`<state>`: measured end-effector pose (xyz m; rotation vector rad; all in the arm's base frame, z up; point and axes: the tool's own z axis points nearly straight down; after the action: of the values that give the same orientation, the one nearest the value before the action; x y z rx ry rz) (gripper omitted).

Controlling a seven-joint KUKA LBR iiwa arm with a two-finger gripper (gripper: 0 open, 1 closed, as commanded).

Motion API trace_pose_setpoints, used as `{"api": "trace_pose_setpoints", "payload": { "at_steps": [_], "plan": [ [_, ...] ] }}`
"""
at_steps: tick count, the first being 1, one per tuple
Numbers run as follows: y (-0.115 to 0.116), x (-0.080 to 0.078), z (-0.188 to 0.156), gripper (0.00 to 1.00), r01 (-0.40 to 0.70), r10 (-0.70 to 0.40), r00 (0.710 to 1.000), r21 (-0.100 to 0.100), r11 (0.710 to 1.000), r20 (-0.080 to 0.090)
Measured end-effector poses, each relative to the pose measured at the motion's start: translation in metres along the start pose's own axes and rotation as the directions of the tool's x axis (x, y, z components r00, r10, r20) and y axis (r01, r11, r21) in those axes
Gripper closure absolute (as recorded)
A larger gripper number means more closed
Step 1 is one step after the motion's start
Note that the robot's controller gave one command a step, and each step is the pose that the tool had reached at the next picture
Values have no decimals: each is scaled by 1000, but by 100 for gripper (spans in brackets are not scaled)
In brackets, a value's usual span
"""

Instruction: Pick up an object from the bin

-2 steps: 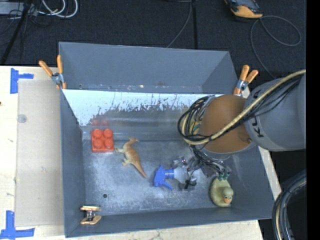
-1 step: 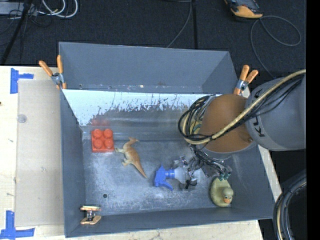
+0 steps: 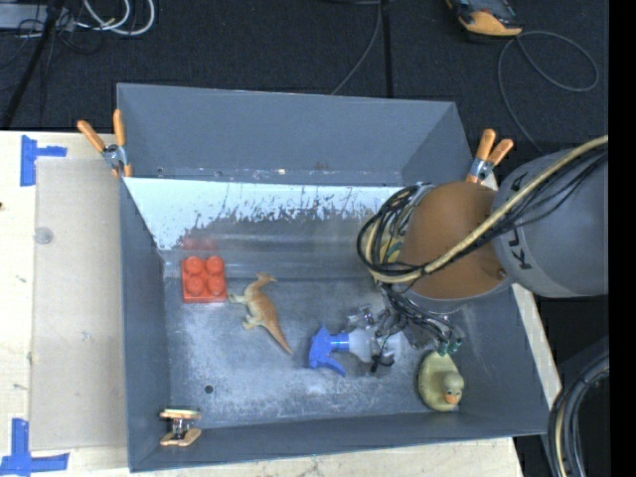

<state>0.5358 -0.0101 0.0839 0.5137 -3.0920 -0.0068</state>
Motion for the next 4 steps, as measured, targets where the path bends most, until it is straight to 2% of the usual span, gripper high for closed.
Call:
{"api": "trace_pose_setpoints", "payload": {
  "at_steps": [2, 4],
  "plan": [
    [0, 0, -11, 100, 0, 0, 1000, 0, 1000, 2],
    [1, 1, -30, 100, 0, 0, 1000, -2, 1000, -5]
  ]
}}
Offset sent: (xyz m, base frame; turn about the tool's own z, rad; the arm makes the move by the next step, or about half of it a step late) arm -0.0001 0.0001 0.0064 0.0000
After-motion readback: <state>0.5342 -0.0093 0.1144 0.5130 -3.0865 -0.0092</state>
